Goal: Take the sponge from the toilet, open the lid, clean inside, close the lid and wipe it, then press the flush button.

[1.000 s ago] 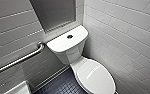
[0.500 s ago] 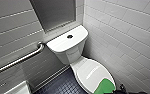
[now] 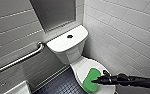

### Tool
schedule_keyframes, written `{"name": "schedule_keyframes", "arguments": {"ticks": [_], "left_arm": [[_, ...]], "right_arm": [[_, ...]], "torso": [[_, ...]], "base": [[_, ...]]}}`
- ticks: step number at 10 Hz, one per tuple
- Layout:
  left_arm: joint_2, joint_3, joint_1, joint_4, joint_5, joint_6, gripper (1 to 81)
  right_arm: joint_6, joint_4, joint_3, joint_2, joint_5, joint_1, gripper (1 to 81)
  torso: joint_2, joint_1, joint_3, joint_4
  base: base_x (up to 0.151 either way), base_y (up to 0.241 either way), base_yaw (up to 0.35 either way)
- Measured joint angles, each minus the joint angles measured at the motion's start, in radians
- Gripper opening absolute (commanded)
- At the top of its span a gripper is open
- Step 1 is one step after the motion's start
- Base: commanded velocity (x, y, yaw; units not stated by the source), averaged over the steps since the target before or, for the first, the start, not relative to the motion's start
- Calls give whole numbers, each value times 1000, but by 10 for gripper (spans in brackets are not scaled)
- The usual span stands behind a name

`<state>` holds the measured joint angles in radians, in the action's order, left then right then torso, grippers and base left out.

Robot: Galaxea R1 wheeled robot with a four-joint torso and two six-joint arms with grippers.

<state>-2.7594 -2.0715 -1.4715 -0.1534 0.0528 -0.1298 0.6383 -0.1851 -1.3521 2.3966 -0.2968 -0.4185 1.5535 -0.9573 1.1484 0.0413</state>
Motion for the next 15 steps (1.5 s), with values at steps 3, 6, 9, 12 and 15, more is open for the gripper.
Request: {"name": "schedule_keyframes", "arguments": {"ticks": [3, 6, 9, 12, 15], "left_arm": [[3, 0, 0, 2, 0, 0, 811], [8, 0, 0, 3, -1, 1, 811], [9, 0, 0, 4, -1, 3, 811], [9, 0, 0, 3, -1, 3, 811], [9, 0, 0, 3, 0, 3, 811]], "right_arm": [[11, -6, -221, 166, -36, 53, 10], [17, -27, -437, 355, -57, 74, 10], [19, -88, -617, 505, -83, 86, 10], [25, -169, -732, 577, -122, 67, 10], [33, -179, -740, 539, -94, 14, 10]], "torso": [[0, 0, 0, 0], [0, 0, 0, 0], [0, 0, 0, 0], [0, 0, 0, 0], [0, 0, 0, 0]], "base": [[0, 0, 0], [0, 0, 0], [0, 0, 0], [0, 0, 0], [0, 0, 0]]}}
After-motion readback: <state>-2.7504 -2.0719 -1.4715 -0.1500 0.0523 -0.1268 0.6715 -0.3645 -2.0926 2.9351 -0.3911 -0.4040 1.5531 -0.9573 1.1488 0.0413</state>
